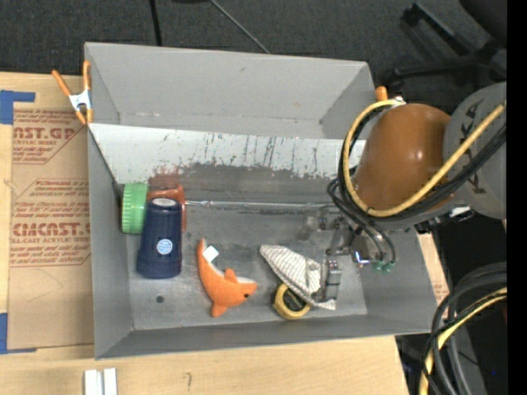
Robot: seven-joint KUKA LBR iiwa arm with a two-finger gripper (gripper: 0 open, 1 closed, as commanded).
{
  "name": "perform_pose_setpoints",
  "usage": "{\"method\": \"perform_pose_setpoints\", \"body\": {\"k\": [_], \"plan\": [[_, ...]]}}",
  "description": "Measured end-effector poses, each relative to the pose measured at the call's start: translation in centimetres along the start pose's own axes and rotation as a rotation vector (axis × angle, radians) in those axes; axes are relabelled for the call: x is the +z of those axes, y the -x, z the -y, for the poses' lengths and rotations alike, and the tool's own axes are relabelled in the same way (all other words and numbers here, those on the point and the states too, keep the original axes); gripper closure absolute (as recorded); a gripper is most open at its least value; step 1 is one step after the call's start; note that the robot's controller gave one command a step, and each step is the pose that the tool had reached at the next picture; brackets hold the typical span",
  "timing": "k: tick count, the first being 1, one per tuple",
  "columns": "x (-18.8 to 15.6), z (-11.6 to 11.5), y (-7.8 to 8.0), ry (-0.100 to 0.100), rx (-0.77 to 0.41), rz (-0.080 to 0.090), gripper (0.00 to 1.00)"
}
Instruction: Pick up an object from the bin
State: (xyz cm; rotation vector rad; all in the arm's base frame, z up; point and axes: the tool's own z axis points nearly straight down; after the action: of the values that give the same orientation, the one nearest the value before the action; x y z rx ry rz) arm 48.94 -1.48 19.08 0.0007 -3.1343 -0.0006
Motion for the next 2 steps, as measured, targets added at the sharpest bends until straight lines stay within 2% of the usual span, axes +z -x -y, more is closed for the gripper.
{"method": "perform_pose_setpoints", "body": {"k": [1,2], "plan": [[-0.4,0.0,0.2,0.000,0.000,0.008,0.00],[6.7,0.5,2.5,0.001,0.075,0.014,0.00]]}}
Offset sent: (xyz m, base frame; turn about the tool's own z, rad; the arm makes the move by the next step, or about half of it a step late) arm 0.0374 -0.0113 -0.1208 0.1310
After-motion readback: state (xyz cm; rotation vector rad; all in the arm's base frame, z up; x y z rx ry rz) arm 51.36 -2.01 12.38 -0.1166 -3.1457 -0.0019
